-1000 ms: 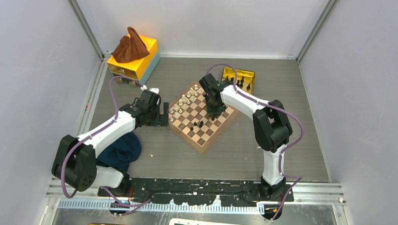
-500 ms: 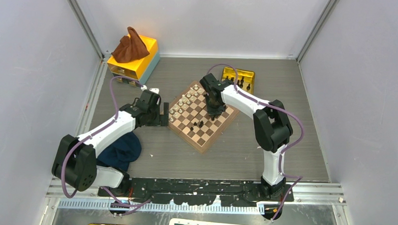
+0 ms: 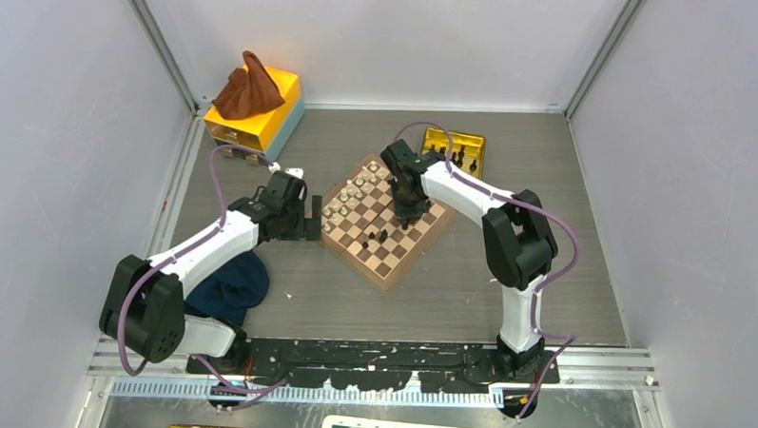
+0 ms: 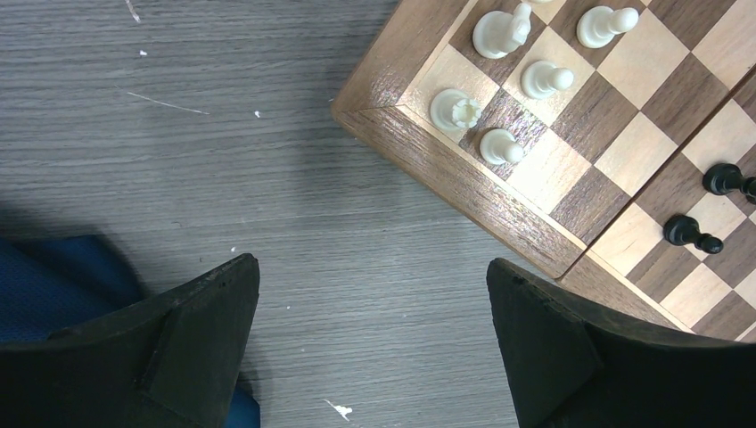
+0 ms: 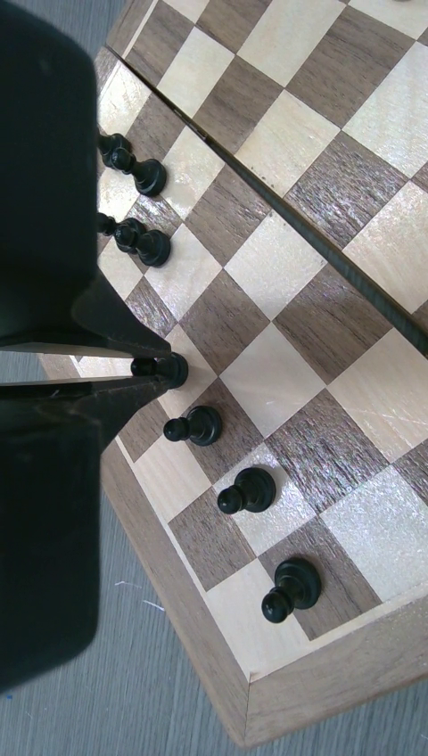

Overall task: Set up the chess pieces on the board
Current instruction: Move the chess piece to the chessboard.

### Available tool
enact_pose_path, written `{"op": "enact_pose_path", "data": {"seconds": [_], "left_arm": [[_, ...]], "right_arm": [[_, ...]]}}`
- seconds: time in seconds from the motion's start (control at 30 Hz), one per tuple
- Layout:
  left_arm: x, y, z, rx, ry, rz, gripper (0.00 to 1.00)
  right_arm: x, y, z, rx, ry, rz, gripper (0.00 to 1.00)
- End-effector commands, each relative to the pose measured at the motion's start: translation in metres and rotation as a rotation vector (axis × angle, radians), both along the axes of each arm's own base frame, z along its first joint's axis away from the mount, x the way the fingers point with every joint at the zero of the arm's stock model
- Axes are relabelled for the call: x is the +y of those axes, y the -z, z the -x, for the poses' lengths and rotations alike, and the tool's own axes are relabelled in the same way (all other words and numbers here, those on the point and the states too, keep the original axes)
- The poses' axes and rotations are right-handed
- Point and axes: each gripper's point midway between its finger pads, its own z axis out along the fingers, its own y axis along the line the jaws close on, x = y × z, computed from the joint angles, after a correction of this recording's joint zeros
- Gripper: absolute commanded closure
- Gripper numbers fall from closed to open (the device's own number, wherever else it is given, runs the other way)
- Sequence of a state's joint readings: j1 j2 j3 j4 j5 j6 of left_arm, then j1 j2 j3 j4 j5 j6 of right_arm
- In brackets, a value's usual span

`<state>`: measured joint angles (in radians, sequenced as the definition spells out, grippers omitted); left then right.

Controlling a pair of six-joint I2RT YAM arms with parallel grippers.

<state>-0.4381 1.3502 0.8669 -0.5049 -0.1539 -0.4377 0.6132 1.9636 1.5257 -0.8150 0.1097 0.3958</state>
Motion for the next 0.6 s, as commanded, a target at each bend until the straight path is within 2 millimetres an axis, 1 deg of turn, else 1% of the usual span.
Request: {"op": "enact_pose_path", "data": {"seconds": [0.0, 0.13, 0.2, 0.4, 0.57], "left_arm": [[-0.005, -0.007, -0.01, -0.04, 0.0, 0.03, 0.01], [-0.005, -0.007, -0.01, -0.039, 0.0, 0.029, 0.01], [-0.005, -0.007, -0.01, -0.038, 0.0, 0.028, 0.01], [-0.006, -0.007, -0.011, -0.039, 0.001, 0.03, 0.01], [-0.006, -0.007, -0.011, -0.041, 0.002, 0.03, 0.01]], "right_arm": [[0.004, -0.023, -0.006, -0.053, 0.008, -0.044, 0.82], [0.004, -0.024, -0.007, -0.059, 0.006, -0.041, 0.71], [0.003, -0.025, -0.007, -0.06, 0.007, -0.04, 0.68], [0.005, -0.032, -0.012, -0.073, 0.001, -0.038, 0.64], [0.008, -0.043, -0.015, -0.091, -0.004, -0.047, 0.64]]}}
